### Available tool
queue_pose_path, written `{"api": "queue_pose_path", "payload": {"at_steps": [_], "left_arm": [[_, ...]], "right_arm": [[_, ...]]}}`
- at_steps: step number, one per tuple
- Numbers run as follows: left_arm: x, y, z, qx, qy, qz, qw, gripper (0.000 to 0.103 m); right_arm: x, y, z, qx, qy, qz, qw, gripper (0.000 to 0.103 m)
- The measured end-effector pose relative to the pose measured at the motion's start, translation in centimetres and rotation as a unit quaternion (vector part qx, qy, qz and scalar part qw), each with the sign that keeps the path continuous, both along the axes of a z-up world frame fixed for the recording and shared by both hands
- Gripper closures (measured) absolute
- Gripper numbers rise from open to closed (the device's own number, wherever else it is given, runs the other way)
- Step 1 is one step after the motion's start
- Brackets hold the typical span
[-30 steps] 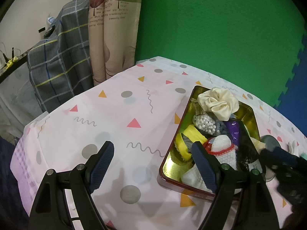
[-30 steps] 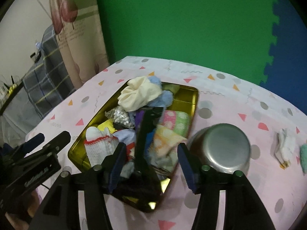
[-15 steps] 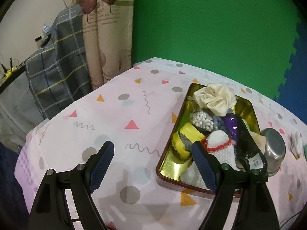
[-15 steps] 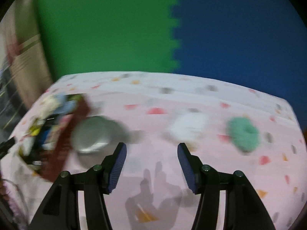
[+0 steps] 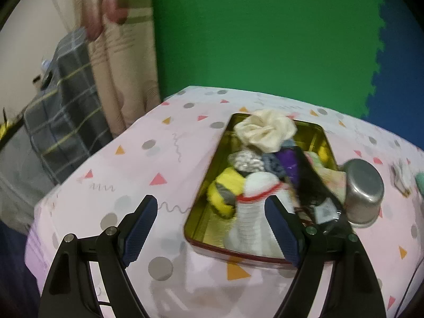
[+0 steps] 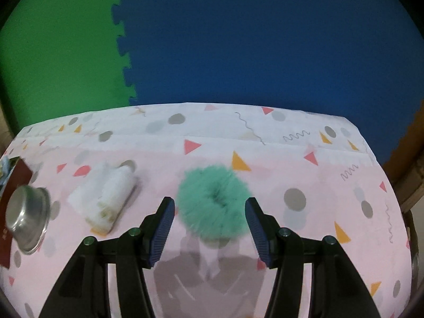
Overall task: Organize soft objects
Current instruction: 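Grasp the green fluffy scrunchie with the right tool, then grasp the white rolled towel with the left tool while the right tool holds the green scrunchie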
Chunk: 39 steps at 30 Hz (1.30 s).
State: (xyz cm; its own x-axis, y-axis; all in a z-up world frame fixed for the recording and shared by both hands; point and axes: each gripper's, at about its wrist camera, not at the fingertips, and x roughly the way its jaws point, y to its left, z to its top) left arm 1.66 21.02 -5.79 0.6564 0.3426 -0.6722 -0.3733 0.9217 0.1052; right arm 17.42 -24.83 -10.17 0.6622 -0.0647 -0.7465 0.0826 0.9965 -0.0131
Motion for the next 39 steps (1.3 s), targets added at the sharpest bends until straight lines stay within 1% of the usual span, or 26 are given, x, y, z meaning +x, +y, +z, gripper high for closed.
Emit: {"api": "queue_pose_path", "payload": {"at_steps": [2,6,8,11,13,14,15,18,19,21,25,26,30,34,36,37,39], "left_arm": [[0.2,-1.3,0.9,0.010,-0.004,-0.018,0.9998,0.023],[1.2,-3.9,2.0,-0.002,-0.001,-0.061,0.9981,0.021],[1.9,-5.6,2.4,-0.009,-0.002,-0.085,0.9964,0.020],[3.4,-8.9,2.7,0.000,-0.001,-0.125,0.9922,0.020],[4.3,-11.1,2.7,0.007,0.003,-0.149,0.9888,0.020],[4.7,-12.1,2.6,0.007,0.006,-0.160,0.9871,0.020],[5.2,-13.1,2.6,0.004,0.008,-0.172,0.9851,0.020],[6.8,-15.9,1.9,-0.010,0.019,-0.201,0.9793,0.020],[7.4,-17.0,1.5,-0.020,0.027,-0.215,0.9761,0.020],[8.2,-18.6,1.1,-0.029,0.032,-0.226,0.9731,0.020],[9.7,-21.8,0.2,-0.039,0.046,-0.256,0.9647,0.020],[10.1,-22.6,0.0,-0.046,0.049,-0.266,0.9616,0.020],[11.6,-24.7,-0.8,-0.054,0.061,-0.283,0.9555,0.020],[13.3,-27.1,-1.8,-0.047,0.074,-0.295,0.9514,0.020],[14.0,-28.0,-2.1,-0.046,0.080,-0.302,0.9489,0.020],[14.5,-28.5,-2.4,-0.050,0.084,-0.309,0.9459,0.020],[15.5,-29.5,-3.1,-0.058,0.096,-0.313,0.9432,0.020]], "right_arm": [[0.9,-0.4,-0.5,0.000,0.002,0.001,1.000,0.046],[2.9,-0.8,-2.0,0.000,0.015,0.005,1.000,0.046],[3.4,-0.9,-2.7,0.006,0.022,0.008,1.000,0.046],[3.6,-0.9,-3.5,0.021,0.030,0.015,0.999,0.046],[3.4,-1.1,-3.6,0.027,0.028,0.016,0.999,0.046],[3.4,-1.2,-3.6,0.030,0.029,0.017,0.999,0.047],[3.2,-1.3,-3.6,0.031,0.028,0.019,0.999,0.054],[2.4,-1.4,-3.5,0.035,0.028,0.026,0.999,0.069],[2.0,-1.4,-3.4,0.033,0.028,0.028,0.999,0.069],[0.9,-1.6,-3.3,0.035,0.027,0.030,0.999,0.072],[-1.2,-2.4,-3.2,0.035,0.027,0.030,0.999,0.073],[-1.9,-2.6,-3.1,0.034,0.027,0.030,0.999,0.073],[-5.0,-3.6,-3.1,0.031,0.028,0.021,0.999,0.073],[-7.8,-4.5,-3.2,0.019,0.026,0.008,0.999,0.073],[-8.5,-4.9,-3.2,0.026,0.024,0.004,0.999,0.073],[-8.4,-4.9,-3.3,0.028,0.025,0.004,0.999,0.073],[-8.2,-4.8,-3.3,0.022,0.027,0.005,0.999,0.073]]}}
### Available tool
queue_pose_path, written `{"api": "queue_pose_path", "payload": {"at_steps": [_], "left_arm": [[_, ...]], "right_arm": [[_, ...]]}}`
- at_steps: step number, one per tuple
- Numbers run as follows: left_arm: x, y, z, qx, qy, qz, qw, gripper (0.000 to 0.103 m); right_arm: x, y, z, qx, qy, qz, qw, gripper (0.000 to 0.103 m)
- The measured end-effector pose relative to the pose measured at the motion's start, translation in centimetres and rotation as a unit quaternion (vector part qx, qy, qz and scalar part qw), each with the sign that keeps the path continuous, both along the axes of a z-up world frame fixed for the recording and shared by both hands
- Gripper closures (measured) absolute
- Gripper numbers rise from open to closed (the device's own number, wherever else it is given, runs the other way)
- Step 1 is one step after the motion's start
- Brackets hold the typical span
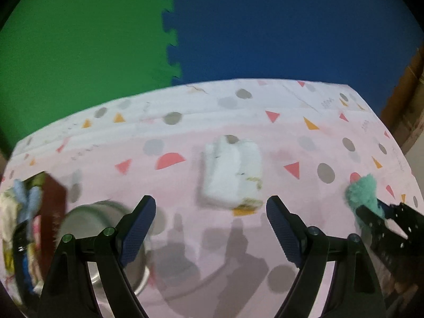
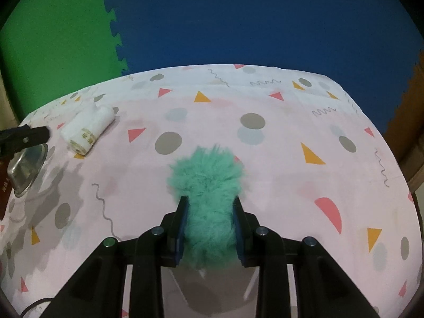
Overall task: Organize soft objects
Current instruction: 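Grasp the white rolled towel with the left tool while the right tool holds the green scrunchie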
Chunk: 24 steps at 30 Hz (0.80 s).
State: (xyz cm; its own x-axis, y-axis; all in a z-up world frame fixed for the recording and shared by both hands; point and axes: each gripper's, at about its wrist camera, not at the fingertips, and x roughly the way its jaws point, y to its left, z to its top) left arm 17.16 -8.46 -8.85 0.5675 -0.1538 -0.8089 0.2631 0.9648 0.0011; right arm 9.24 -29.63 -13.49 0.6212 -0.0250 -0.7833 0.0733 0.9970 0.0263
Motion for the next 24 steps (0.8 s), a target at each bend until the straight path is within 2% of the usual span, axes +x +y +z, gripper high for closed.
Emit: {"api": "queue_pose_path", "payload": {"at_steps": [2,6,10,12,14,17,20,24], "left_arm": [[1.2,-0.9,-1.0,-0.006,0.021,-0.003,0.9998,0.020],[2.8,-2.3,-2.4,0.011,0.028,-0.001,0.9995,0.020],[4.2,-2.4,-4.3,0.007,0.059,0.011,0.9982,0.020],[4.4,-2.1,-4.7,-0.003,0.059,0.021,0.9980,0.031],[4.2,-1.8,-4.4,-0.006,0.048,0.025,0.9985,0.052],[4.1,-1.4,-3.9,-0.022,0.055,0.012,0.9982,0.070],[3.6,-1.2,-3.3,-0.023,0.055,0.010,0.9982,0.073],[2.2,-1.3,-2.2,-0.017,0.042,0.003,0.9990,0.074]], "right_arm": [[0.0,0.2,0.0,-0.006,0.001,0.003,1.000,0.071],[-0.1,0.1,0.0,-0.003,0.001,0.003,1.000,0.071],[-0.2,0.0,-0.1,0.001,0.000,0.003,1.000,0.071],[-0.2,0.1,-0.1,-0.001,0.000,0.003,1.000,0.071],[-0.2,0.1,-0.1,-0.001,0.001,0.004,1.000,0.071],[-0.2,0.0,-0.1,0.001,0.000,0.004,1.000,0.071],[-0.2,0.0,-0.1,0.001,0.000,0.003,1.000,0.071],[-0.2,0.0,-0.1,0.002,0.000,0.003,1.000,0.071]]}}
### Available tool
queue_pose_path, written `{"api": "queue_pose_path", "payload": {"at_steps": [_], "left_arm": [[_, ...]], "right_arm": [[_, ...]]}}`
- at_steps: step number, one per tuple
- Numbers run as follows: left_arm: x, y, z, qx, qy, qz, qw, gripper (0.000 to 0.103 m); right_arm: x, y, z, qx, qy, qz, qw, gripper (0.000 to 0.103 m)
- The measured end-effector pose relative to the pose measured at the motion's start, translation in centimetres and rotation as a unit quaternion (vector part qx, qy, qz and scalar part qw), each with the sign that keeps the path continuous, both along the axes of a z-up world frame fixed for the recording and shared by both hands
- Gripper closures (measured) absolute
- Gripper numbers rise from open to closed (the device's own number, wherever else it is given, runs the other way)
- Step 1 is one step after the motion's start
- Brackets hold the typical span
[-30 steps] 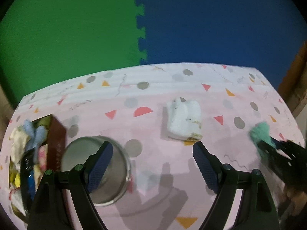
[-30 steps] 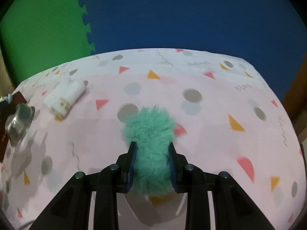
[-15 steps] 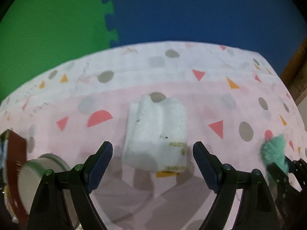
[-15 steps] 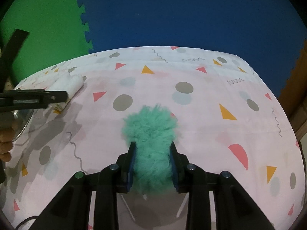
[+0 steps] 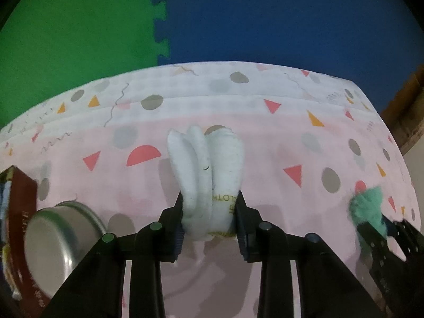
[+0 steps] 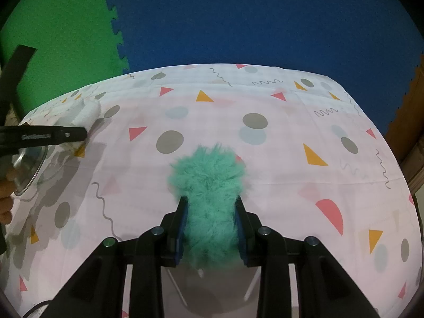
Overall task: Organize soft objects
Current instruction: 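Grasp the white rolled towel with the left tool while the right tool holds the green scrunchie, then carry the white rolled towel with the left tool into the tin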
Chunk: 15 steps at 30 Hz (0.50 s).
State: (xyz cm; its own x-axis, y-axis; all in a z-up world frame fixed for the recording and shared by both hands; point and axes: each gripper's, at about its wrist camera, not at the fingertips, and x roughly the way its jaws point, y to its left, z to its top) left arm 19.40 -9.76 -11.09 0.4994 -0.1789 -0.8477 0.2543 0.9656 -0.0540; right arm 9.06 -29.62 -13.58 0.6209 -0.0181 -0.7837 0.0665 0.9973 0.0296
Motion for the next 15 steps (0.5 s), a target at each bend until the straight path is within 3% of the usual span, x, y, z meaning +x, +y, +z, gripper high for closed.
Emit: {"api": "queue_pose_path", "payload": {"at_steps": [15], "left_arm": [[-6.5,1.1,4.1,-0.002,-0.020,0.006,0.9998,0.074]], "right_arm": [[0.0,0.0,0.0,0.002,-0.001,0.000,1.000,0.070]]}}
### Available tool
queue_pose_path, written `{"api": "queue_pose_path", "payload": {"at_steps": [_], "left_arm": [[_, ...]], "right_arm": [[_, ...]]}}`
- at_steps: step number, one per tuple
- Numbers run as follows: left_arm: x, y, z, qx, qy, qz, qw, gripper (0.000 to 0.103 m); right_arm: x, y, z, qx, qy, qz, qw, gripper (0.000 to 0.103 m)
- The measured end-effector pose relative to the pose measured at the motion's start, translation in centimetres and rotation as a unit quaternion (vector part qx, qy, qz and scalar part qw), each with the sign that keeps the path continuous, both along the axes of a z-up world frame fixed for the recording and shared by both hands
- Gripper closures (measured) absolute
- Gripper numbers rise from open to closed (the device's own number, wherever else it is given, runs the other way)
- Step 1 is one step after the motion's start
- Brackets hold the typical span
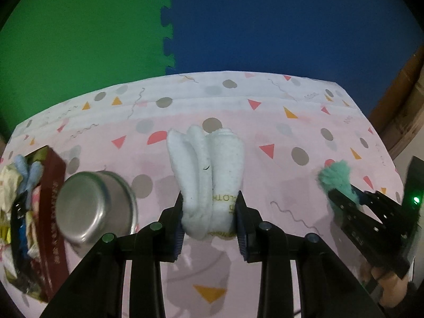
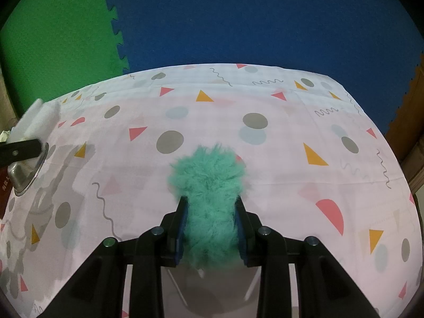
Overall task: Organize soft objects
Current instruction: 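Carry the white rolled towel with the left tool into the tin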
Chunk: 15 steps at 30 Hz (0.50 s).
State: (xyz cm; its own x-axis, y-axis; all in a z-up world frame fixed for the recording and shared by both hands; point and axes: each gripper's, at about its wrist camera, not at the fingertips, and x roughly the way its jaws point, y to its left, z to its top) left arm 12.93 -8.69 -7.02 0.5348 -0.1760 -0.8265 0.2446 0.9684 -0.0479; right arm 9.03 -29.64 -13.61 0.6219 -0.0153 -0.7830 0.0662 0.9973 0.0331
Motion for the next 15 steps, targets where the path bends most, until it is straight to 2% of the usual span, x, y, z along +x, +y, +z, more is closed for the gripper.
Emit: {"api": "queue_pose_path", "payload": {"at_steps": [15], "left_arm": [[-4.9,6.1,4.9,-0.010,-0.019,0.032,0.9993,0.073]], "right_arm": [[0.0,0.1,0.0,0.001,0.000,0.001,1.000,0.070]]}}
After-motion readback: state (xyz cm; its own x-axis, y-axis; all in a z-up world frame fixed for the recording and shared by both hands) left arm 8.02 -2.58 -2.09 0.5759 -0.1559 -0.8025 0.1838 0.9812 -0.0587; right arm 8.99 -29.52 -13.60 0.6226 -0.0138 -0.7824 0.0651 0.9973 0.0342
